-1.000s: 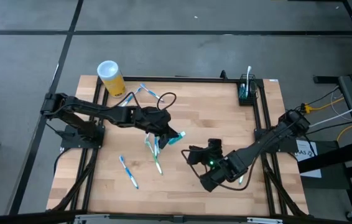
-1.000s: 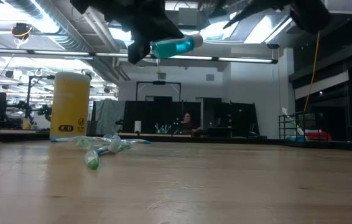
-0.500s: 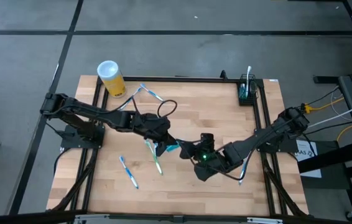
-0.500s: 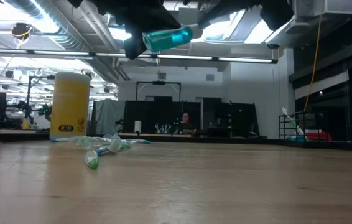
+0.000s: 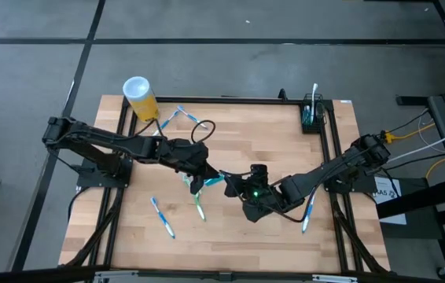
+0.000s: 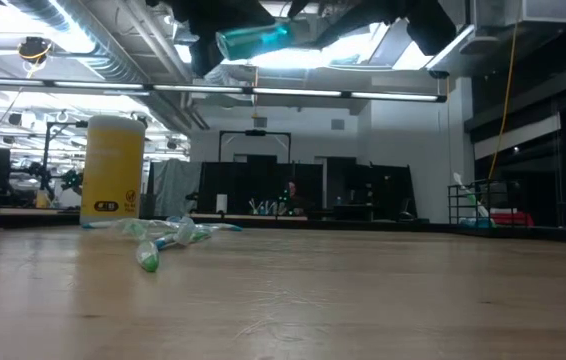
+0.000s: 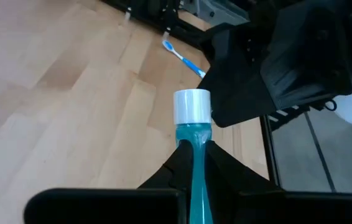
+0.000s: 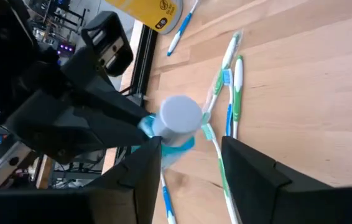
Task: Pick & Place toothbrushing station
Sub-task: Put the blue mouthwash into the mesh organizer
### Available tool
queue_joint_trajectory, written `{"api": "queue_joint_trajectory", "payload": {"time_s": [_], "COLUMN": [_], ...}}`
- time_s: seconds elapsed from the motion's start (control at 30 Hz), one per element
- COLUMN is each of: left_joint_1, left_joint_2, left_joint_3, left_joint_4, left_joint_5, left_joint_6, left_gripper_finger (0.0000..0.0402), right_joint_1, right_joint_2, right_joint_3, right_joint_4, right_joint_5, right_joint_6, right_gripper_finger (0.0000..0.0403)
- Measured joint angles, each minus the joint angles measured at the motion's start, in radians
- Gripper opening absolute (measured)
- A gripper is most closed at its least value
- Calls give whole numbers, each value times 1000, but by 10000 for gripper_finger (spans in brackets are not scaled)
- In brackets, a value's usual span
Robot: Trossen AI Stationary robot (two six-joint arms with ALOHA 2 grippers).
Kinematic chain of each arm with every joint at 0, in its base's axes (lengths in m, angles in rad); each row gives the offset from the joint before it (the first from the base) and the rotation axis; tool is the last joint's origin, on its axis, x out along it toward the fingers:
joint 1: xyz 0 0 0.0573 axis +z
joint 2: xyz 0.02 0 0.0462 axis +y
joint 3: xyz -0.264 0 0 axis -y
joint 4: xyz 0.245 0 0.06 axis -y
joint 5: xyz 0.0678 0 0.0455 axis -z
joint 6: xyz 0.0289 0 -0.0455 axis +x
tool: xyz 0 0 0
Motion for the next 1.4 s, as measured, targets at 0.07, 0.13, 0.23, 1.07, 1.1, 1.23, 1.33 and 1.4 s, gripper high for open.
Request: {"api": "queue_joint_trajectory", "payload": {"time_s": [0.07, 0.13, 0.23, 1.07, 1.1, 1.23, 1.33, 1.4], "left_joint_1": [-4, -10, -17, -21, -21, -21, -29, -33], "left_joint_2": [2, 2, 2, 1, 0, -1, -4, -8], "left_joint_3": [0, 0, 0, 0, 0, 2, 3, 2], "left_joint_4": [-3, -1, 0, 12, 13, 4, -7, -21], "left_joint_5": [-2, -4, -14, -67, -68, -78, -86, -89], "left_joint_6": [-8, -15, -21, -34, -34, -35, -35, -30], "left_gripper_finger": [18, 18, 18, 18, 18, 40, 69, 87], "right_joint_1": [-9, -17, -24, -30, -30, -30, -36, -42], "right_joint_2": [0, 0, 0, 0, 1, 2, 2, 1], "right_joint_3": [0, 0, 0, -3, -3, -3, -3, -2], "right_joint_4": [7, 19, 26, 123, 124, 131, 131, 132], "right_joint_5": [-2, -3, -3, 67, 77, 113, 116, 131], "right_joint_6": [-20, -36, -57, -209, -210, -222, -246, -250], "right_gripper_finger": [171, 171, 171, 94, 94, 94, 94, 94]}}
